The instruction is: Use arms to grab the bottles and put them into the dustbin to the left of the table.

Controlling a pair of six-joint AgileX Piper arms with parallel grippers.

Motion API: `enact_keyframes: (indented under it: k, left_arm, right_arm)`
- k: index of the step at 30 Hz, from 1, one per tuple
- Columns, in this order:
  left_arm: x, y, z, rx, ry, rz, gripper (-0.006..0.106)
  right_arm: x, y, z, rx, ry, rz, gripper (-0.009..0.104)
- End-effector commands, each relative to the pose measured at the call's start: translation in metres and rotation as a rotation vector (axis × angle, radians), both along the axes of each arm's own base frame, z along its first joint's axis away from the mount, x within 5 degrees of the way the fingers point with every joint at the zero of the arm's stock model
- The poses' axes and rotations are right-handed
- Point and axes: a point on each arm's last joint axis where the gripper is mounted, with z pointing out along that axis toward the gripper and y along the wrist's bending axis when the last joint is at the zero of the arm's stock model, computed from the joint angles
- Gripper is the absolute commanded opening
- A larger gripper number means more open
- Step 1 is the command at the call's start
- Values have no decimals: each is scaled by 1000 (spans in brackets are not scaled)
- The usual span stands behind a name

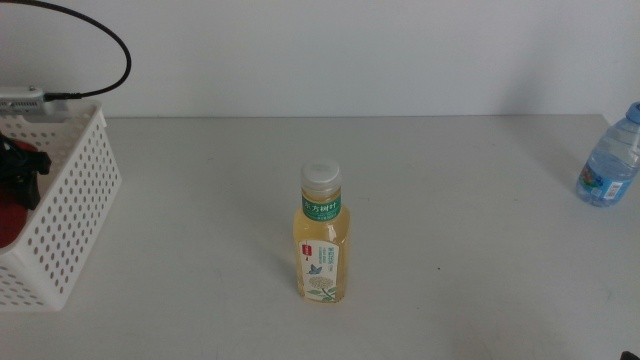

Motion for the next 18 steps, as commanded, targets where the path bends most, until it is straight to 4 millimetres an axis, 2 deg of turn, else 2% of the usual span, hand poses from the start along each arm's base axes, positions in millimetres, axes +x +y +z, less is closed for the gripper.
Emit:
enact_keyframes:
  k: [1,18]
  left_arm:
    - [3,1,29,32,-113,1,-1]
    - [14,2,-2,8,-72,0,0]
  right_arm:
    - [0,-1,10,-12,-97,-8,75]
    - [0,-1,10,-12,-97,-8,75]
